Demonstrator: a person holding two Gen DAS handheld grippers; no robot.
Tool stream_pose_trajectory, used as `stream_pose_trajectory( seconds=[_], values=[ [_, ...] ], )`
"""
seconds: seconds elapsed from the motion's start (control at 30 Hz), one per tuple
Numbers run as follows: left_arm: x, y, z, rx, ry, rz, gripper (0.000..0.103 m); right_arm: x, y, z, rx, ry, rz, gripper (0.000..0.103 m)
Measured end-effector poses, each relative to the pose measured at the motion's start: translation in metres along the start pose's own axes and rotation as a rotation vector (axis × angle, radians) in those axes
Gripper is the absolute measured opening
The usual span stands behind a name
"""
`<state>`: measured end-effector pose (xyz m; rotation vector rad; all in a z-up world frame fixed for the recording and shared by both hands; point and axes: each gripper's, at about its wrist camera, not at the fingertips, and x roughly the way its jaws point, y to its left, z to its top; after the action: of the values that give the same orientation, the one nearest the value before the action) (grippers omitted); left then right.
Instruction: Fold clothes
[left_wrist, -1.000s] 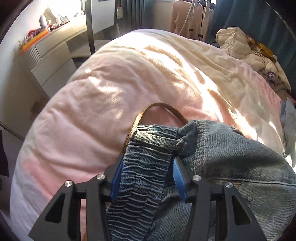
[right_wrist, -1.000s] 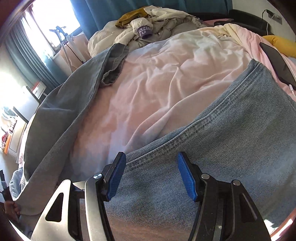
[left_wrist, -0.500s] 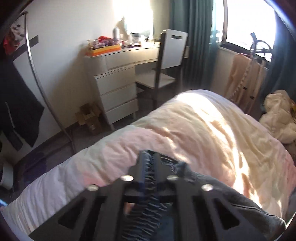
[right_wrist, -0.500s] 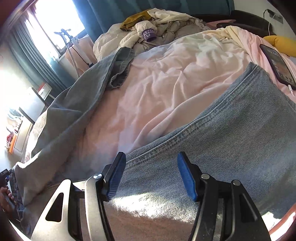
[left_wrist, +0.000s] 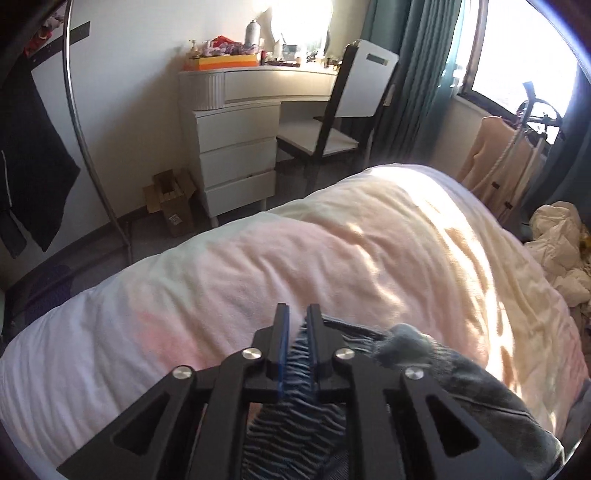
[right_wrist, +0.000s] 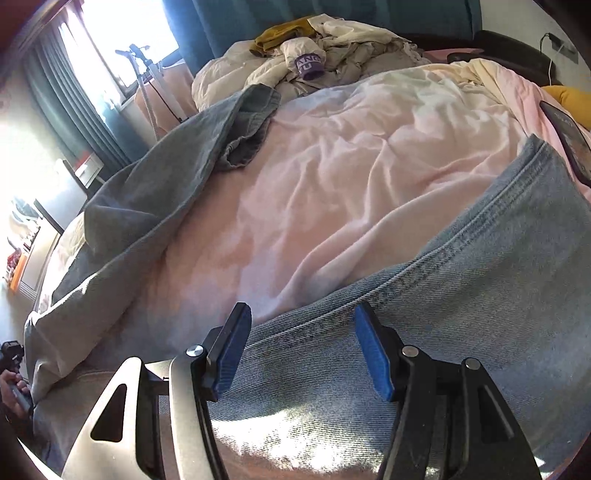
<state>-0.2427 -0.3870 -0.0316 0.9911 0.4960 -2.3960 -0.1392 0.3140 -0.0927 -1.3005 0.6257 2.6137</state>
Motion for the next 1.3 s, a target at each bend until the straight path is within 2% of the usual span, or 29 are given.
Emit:
stream_pose_trajectory(
  seconds=[0.03,0.1,0.17,0.33,0.4,0.6,0.77,0.9,1.1,1.23,1.3],
  values=[
    [-0.011,-0.005,-0.002,0.005,-0.013,-0.027,0.028,-0.002,0.001,0.0,-0.007,-0.007,0.012,0.058],
    [-0.035,-0.018,-0.011,0.023,-0.035,-0.079,0.041,-0.008,0.006,0.0,-0.026,-0.024,0.039,0.058],
    [-0.058,-0.033,-0.023,0.059,-0.052,-0.127,0.044,-0.015,0.011,-0.001,-0.055,-0.038,0.068,0.058],
    [-0.112,-0.088,-0.068,0.188,-0.052,-0.267,0.044,-0.031,0.025,-0.003,-0.12,-0.07,0.153,0.058],
    [-0.133,-0.11,-0.088,0.223,-0.058,-0.301,0.044,-0.036,0.033,-0.001,-0.159,-0.092,0.171,0.058],
    [-0.185,-0.156,-0.147,0.215,-0.021,-0.43,0.044,-0.035,0.062,0.015,-0.273,-0.146,0.165,0.056],
    [-0.189,-0.177,-0.193,0.209,0.054,-0.454,0.044,-0.018,0.069,0.029,-0.29,-0.158,0.147,0.039],
    [-0.163,-0.183,-0.222,0.176,0.128,-0.458,0.044,0.014,0.064,0.05,-0.245,-0.135,0.15,0.026],
    [-0.127,-0.183,-0.24,0.185,0.185,-0.418,0.044,0.053,0.045,0.092,-0.113,-0.108,0.224,0.026],
    [-0.11,-0.188,-0.243,0.169,0.202,-0.421,0.044,0.081,0.043,0.11,-0.103,-0.116,0.177,0.026],
    [-0.107,-0.19,-0.243,0.157,0.182,-0.453,0.044,0.093,0.043,0.112,-0.112,-0.112,0.18,0.026]
  ],
)
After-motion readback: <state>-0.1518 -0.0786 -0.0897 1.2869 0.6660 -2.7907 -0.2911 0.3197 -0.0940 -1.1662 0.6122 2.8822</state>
